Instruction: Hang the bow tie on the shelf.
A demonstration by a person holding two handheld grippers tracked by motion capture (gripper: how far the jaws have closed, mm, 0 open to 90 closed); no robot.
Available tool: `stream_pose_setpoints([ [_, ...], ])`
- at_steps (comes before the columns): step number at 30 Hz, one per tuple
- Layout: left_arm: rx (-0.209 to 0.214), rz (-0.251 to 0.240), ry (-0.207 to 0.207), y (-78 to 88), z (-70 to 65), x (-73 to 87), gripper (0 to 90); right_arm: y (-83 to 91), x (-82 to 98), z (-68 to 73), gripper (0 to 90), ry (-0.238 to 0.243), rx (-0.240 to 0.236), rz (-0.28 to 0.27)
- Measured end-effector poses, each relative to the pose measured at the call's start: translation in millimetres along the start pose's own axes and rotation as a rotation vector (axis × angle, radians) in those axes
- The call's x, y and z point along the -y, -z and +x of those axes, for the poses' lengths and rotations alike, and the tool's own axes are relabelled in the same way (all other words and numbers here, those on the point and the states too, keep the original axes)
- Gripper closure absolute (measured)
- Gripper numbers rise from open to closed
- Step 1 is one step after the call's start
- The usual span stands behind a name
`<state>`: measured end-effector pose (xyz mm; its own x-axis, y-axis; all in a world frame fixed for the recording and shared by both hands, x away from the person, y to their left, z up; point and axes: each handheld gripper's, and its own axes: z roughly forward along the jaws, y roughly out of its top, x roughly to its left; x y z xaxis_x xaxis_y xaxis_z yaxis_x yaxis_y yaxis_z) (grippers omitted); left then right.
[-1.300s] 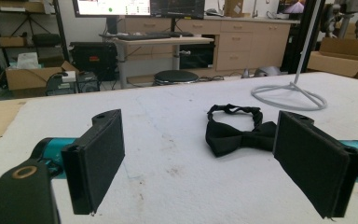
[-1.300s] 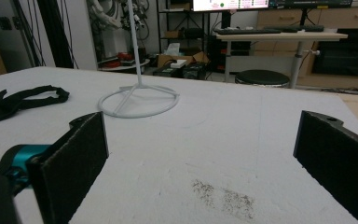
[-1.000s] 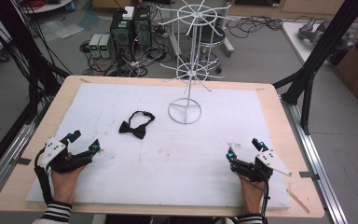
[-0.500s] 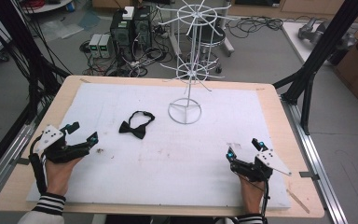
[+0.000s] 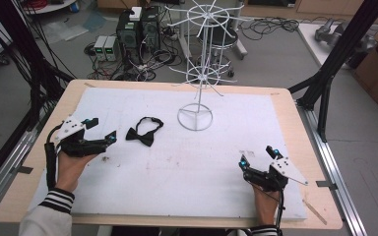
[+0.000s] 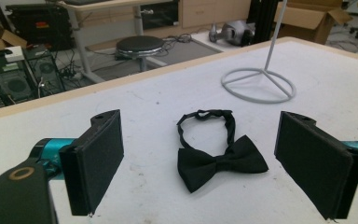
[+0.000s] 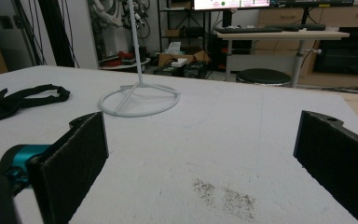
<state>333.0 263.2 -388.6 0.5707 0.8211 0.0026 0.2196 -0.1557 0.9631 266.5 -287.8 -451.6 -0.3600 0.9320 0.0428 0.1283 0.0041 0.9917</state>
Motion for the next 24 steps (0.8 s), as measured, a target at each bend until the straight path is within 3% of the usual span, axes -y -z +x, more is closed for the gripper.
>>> stream_pose_setpoints([
  [6,0.016,0.040,0.028,-17.6,0.8,-2.5,16.7,0.1,0.0,-0.1,1.9,-0.001,0.000,-0.001],
  [13,-0.001,0.113,0.035,-35.7,5.8,-10.8,17.7,-0.1,0.0,-0.6,1.9,0.002,0.001,-0.002],
  [24,0.004,0.271,-0.027,-61.8,3.2,-26.1,18.4,0.0,0.1,-0.2,1.9,-0.002,0.000,-0.001],
])
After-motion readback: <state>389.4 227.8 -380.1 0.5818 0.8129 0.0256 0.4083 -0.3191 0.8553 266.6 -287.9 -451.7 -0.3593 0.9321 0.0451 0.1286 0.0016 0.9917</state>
